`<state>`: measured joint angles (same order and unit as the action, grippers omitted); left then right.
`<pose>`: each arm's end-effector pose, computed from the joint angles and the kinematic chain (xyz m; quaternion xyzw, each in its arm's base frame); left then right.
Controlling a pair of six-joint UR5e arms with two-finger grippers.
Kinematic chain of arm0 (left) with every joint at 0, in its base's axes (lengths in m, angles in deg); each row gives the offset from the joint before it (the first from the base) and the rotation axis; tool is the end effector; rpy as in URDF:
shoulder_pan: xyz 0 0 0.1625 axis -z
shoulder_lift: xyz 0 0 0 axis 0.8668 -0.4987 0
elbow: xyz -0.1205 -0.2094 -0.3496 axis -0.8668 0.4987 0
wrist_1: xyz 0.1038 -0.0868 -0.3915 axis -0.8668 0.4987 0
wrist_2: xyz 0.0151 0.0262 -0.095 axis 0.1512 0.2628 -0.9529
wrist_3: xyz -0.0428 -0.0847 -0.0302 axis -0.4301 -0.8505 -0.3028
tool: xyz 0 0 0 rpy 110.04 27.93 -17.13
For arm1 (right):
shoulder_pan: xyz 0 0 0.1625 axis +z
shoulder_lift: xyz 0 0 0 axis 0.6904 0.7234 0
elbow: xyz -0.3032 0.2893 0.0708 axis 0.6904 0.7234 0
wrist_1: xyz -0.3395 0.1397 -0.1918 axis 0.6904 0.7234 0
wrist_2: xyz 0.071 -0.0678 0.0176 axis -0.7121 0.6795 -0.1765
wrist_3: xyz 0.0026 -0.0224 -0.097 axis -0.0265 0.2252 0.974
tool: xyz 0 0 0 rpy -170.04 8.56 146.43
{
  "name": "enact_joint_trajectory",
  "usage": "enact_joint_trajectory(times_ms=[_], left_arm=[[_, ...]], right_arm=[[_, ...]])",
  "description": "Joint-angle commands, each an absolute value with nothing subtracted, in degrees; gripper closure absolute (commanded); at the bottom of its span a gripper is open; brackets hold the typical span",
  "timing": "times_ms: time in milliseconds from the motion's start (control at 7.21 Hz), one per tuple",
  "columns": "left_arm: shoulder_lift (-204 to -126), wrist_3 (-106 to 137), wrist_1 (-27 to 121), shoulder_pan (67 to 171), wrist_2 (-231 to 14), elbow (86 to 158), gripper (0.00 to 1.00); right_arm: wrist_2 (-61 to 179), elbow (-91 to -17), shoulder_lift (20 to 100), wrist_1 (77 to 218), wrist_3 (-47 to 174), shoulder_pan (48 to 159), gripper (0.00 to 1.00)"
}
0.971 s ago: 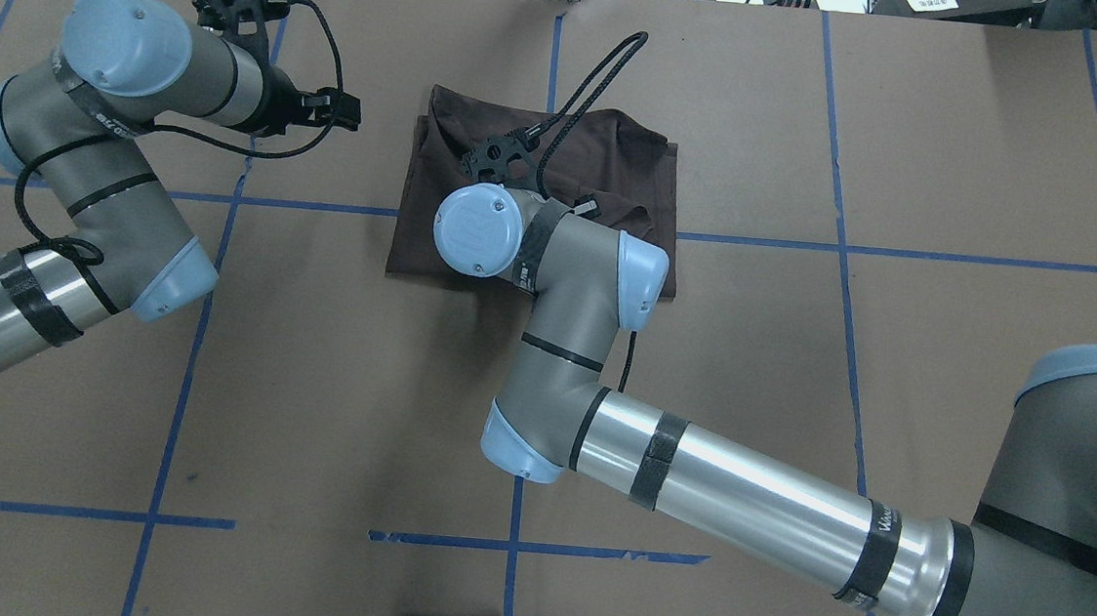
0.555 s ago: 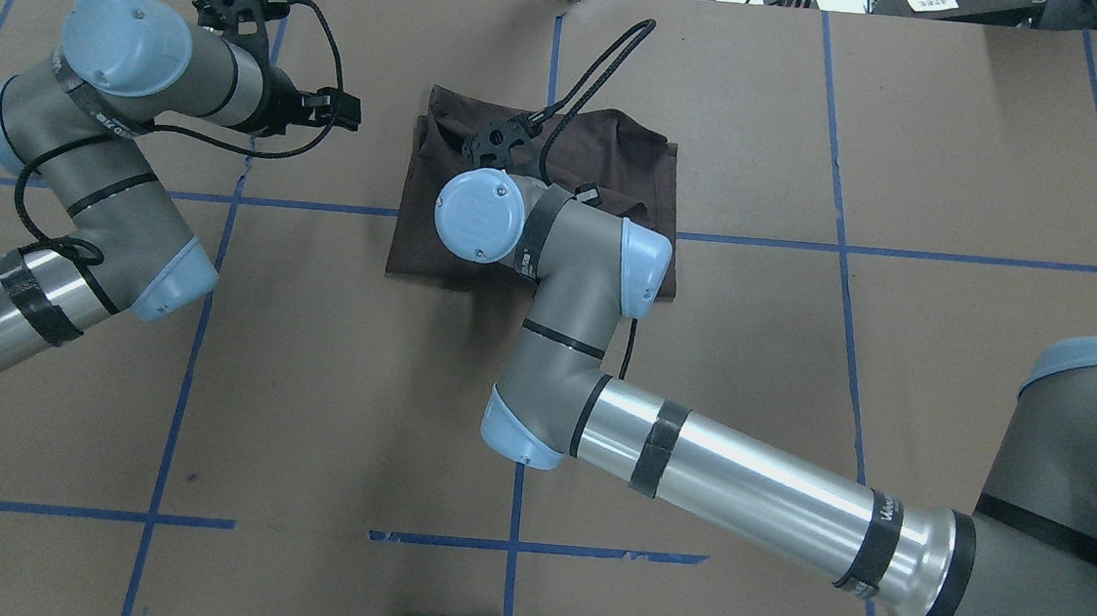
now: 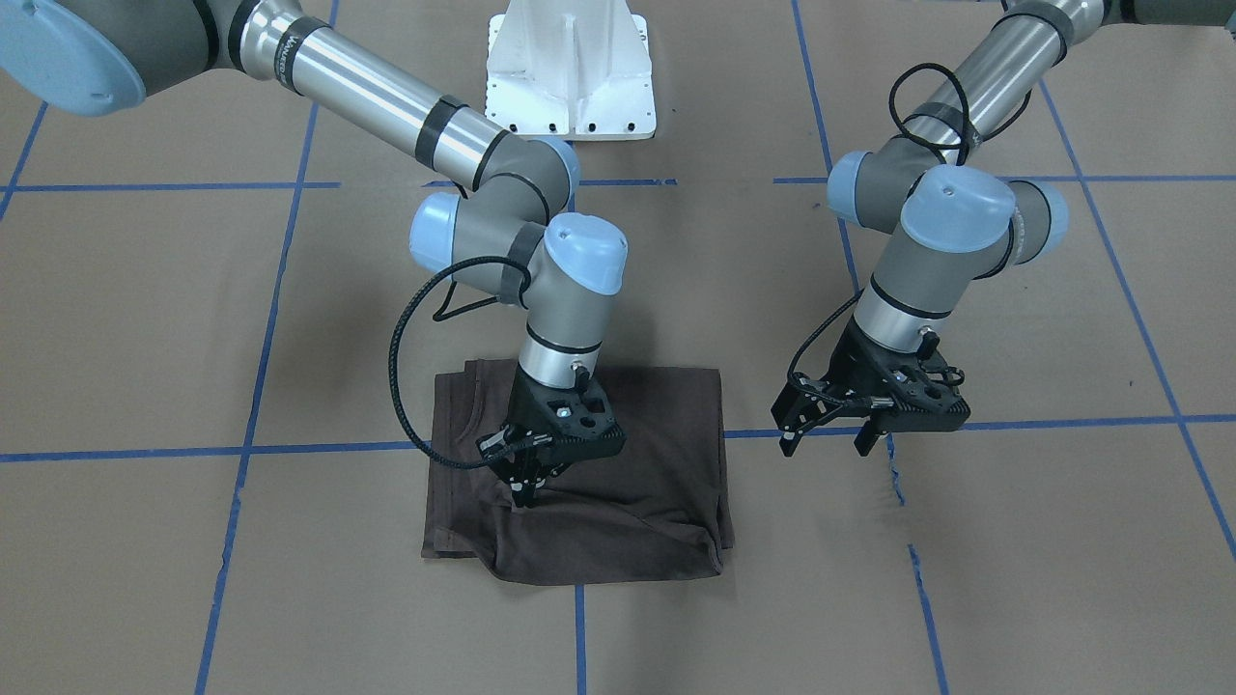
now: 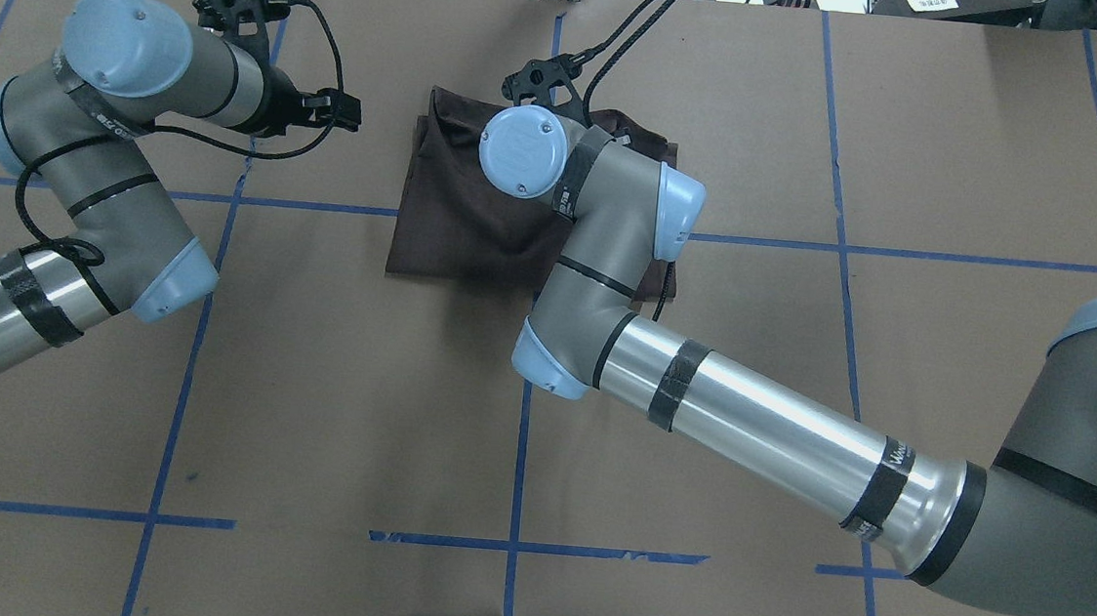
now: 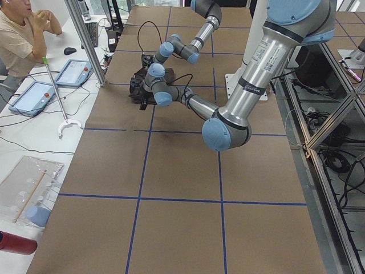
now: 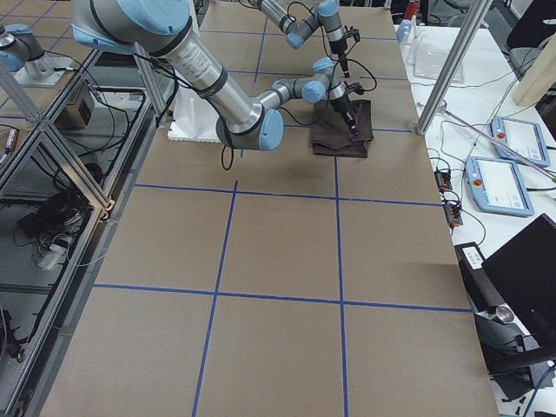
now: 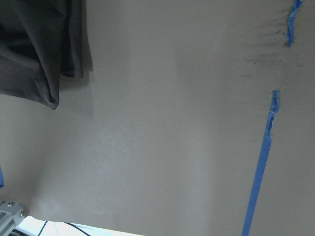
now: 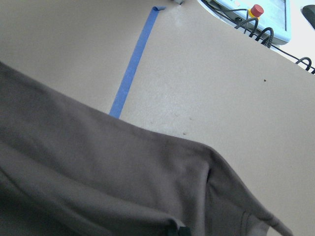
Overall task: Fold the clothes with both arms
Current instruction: 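Smooth the far edge with the right gripper, then withdraw both arms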
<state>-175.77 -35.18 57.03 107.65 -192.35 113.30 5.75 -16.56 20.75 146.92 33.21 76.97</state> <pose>0.4012 -0.5973 0.3441 0.1905 0.4597 -0.1096 0.8604 -0.6324 -0.6041 0.2231 0.2962 -0.1888 -0.0407 0.9354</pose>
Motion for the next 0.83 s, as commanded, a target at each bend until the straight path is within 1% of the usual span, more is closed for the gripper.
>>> enact_joint_trajectory(times_ms=[0, 139, 277, 555, 693], left_arm=[[-175.8, -35.2, 57.0, 107.6, -192.4, 113.4, 0.0], [-175.8, -35.2, 57.0, 107.7, -192.4, 113.4, 0.0], [-175.8, -35.1, 57.0, 107.6, -192.4, 113.4, 0.0], [-175.9, -34.8, 56.9, 107.5, -192.5, 113.9, 0.0], [-175.9, -34.5, 56.1, 107.5, -192.9, 115.5, 0.0]], right_arm=[[5.7, -14.0, 20.1, 145.0, 34.1, 78.5, 1.0], [5.7, -13.7, 20.1, 145.0, 34.1, 79.2, 1.0], [5.5, -13.3, 19.9, 144.9, 33.7, 79.3, 0.01], [-3.4, -14.5, 19.1, 144.7, 32.3, 83.2, 0.0], [-9.0, -17.1, 19.1, 145.3, 30.9, 86.3, 0.0]])
